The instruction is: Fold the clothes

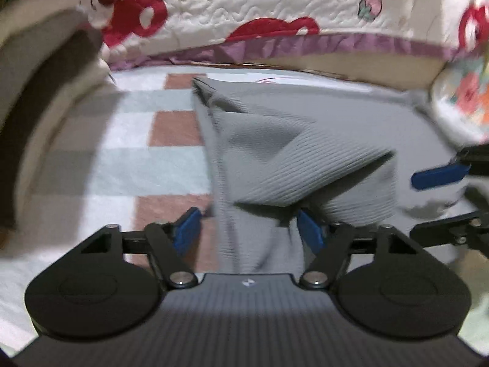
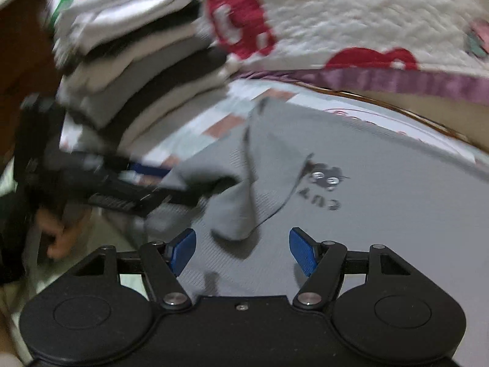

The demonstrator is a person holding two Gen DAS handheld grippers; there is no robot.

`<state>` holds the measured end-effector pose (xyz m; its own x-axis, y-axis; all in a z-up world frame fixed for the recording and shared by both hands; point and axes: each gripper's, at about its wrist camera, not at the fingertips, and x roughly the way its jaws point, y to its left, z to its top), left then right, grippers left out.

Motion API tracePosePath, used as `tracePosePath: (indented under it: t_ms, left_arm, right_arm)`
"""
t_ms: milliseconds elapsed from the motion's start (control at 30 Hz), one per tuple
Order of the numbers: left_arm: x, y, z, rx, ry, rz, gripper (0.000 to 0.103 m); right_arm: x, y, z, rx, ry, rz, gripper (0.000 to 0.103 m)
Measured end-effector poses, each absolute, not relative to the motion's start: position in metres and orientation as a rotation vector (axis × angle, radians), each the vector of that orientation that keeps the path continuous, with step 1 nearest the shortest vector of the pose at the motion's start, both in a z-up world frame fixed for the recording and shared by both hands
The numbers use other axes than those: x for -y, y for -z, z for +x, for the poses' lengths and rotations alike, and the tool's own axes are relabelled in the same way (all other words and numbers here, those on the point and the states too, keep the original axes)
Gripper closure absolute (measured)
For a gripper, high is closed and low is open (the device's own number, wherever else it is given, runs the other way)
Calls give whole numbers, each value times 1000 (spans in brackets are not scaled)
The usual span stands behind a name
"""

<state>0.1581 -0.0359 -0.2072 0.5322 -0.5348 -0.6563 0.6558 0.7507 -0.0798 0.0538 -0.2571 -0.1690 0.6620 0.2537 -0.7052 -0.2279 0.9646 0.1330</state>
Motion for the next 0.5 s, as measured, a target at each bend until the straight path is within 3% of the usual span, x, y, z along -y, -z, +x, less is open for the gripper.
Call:
tracePosePath:
  t_ms: [33,67,233,267,300,333,367,500]
  left_arm:
    - [35,208,155,-690,713,206,89]
    - [35,206,152,-662,700,239,97]
    - [23,192,143,-555,618,296,101]
    - [21,192,143,-559,612,294,101]
    - [19,193,143,-571,611,296,101]
    - [18,194,144,-582,609,298,101]
    - [16,196,144,-594,608,300,100]
    - [10,197,144,-648,606,277,101]
  right_arm:
    - [251,171,57,-807,-269,2,31]
    - [245,173,62,-808,-255,-28,30]
    - [232,191,87,-783,-204,-93,31]
    - [232,191,90,-773,-211,-99,37]
    - [231,191,92,-763,-219,-105,70]
    - [231,187,93,-753,-210,-131,91]
    - [226,179,91,-734,-173,-205,99]
    - [174,153,62,-558,-48,-805,99]
